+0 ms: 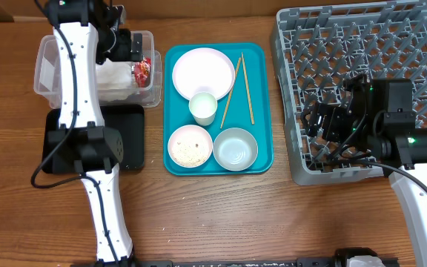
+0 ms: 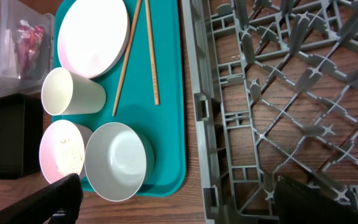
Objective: Sort waste into correct bins and load items into the dishwasher
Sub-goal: 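Move the wrapper left and release it into the clear bin, then grasp the rim of the pink rice bowl with the left gripper, then tip the pink bowl over the black tray to dump the rice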
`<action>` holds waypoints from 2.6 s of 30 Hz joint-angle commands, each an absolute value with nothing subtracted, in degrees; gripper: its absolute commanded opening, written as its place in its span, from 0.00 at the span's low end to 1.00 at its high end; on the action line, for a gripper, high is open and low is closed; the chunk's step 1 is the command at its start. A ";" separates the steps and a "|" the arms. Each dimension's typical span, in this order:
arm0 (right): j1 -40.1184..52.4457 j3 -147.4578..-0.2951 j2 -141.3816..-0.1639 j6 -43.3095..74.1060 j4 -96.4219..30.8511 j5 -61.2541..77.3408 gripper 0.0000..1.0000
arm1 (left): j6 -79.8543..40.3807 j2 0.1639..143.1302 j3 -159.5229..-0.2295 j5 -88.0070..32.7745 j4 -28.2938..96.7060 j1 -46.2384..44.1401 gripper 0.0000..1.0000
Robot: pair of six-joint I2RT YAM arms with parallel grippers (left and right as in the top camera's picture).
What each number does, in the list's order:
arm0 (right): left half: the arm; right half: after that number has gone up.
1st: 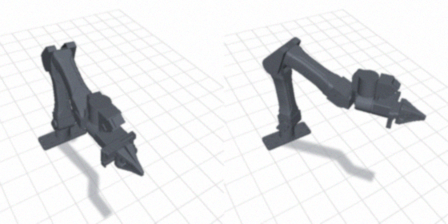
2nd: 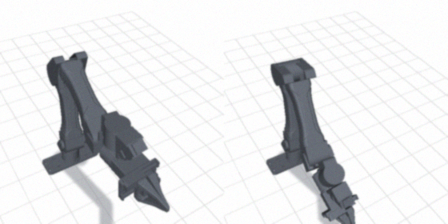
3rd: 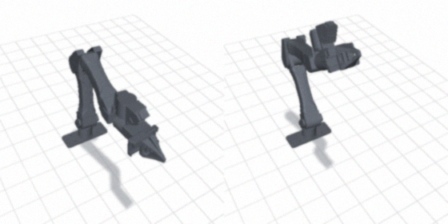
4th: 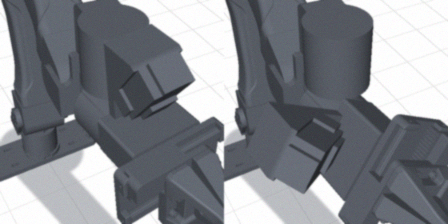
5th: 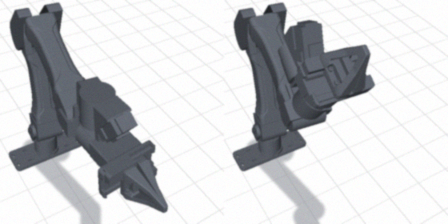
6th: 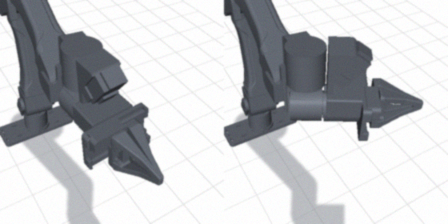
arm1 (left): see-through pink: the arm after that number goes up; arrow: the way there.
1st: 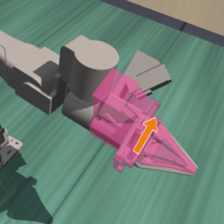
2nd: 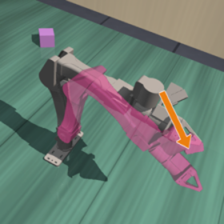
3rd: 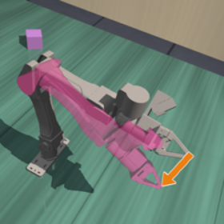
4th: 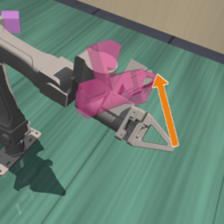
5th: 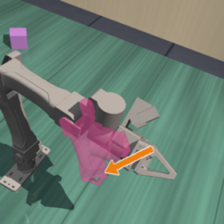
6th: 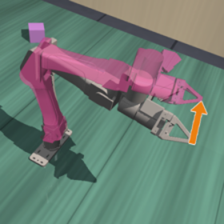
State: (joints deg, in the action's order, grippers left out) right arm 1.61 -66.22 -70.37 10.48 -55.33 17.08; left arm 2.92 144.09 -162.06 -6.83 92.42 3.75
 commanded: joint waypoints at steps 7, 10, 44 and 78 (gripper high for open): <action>1.91 -67.72 -70.43 10.44 -55.13 16.62 1.00 | 2.48 124.77 -168.03 -10.61 96.82 3.38 1.00; 1.91 -67.72 -70.43 10.44 -55.48 16.62 1.00 | 1.76 119.31 -166.54 -12.51 96.82 2.33 1.00; 1.91 -67.75 -70.43 10.41 -55.29 16.60 1.00 | 14.20 100.97 -74.87 -11.38 61.87 -28.95 0.38; 1.91 -67.72 -70.43 10.44 -55.44 16.62 1.00 | 4.43 100.79 -80.23 -8.38 64.53 -26.17 0.04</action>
